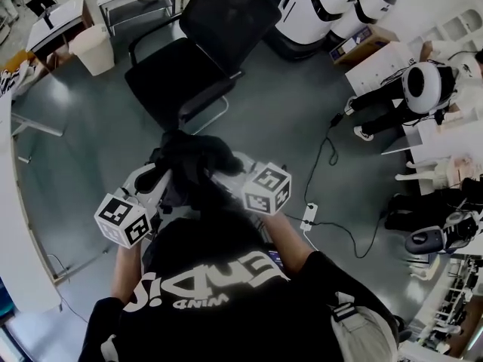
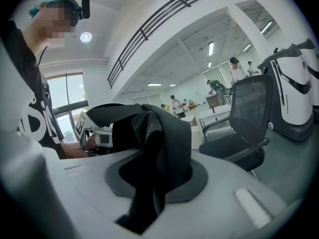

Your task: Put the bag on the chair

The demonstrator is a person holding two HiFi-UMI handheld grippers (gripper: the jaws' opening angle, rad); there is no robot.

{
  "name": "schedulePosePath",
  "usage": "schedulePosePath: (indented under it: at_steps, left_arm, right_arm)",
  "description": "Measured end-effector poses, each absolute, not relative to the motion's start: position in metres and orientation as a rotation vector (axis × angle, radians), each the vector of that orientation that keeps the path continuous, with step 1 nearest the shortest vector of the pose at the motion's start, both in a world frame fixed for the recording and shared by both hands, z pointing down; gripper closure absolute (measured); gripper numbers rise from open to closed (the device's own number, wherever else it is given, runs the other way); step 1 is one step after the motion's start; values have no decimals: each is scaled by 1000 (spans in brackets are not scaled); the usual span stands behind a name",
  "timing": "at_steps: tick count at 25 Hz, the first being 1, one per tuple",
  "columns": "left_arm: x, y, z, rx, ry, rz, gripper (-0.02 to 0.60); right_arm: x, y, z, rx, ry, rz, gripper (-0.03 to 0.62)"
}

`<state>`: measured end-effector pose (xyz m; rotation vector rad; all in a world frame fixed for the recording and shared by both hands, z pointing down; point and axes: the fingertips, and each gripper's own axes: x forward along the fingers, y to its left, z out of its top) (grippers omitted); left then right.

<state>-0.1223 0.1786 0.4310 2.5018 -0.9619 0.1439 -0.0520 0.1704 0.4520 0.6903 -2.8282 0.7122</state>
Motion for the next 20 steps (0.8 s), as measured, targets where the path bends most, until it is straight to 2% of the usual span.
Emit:
schedulePosePath:
  at_steps: [20]
  left_arm:
    - [-70,25,417,2441,-977,154,534]
  right_arm:
    - [-2,12,437,483,-2863,775,514]
